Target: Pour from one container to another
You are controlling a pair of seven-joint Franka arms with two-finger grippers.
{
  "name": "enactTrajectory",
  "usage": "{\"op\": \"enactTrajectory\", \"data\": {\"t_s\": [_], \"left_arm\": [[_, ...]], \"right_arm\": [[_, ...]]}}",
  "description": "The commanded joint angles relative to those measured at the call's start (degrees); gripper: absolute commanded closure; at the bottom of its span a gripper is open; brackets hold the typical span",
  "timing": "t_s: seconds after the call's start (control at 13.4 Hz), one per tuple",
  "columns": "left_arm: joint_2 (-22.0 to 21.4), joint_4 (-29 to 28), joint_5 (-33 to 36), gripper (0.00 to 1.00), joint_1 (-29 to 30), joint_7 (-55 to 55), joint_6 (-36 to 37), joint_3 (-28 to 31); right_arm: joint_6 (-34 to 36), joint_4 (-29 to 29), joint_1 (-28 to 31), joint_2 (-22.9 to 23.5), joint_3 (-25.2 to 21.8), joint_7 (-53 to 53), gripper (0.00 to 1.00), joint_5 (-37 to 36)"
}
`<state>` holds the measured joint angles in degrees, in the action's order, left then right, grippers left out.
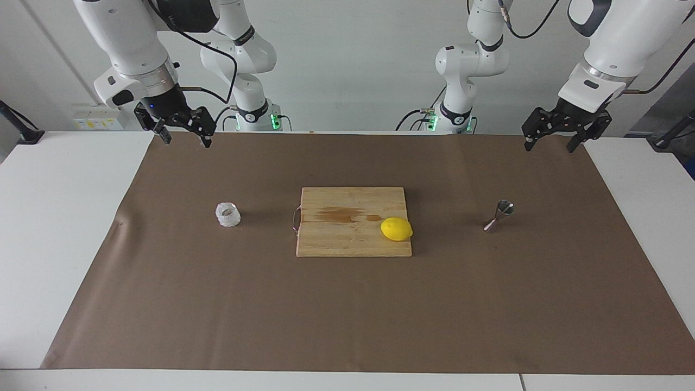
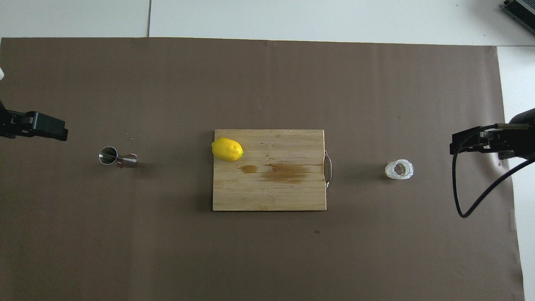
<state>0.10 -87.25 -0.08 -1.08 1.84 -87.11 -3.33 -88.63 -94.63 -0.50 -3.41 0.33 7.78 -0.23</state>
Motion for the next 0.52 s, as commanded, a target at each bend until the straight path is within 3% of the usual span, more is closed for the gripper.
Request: {"op": "enactTrajectory", "data": {"t_s": [0.0,0.45], "left_arm": [[0.6,0.9,-0.8,0.00,0.4,-0.3,1.5,0.3],[1.4,0.9,-1.8,0.00,2.1,-0.2,1.3,0.4]], "right_arm": [[-0.5,-1.6,0.9,-1.3,0.4,-1.4,0.00,1.3],[-0.5,-1.5,0.9,-1.3,0.4,-1.4,0.00,1.3]]}}
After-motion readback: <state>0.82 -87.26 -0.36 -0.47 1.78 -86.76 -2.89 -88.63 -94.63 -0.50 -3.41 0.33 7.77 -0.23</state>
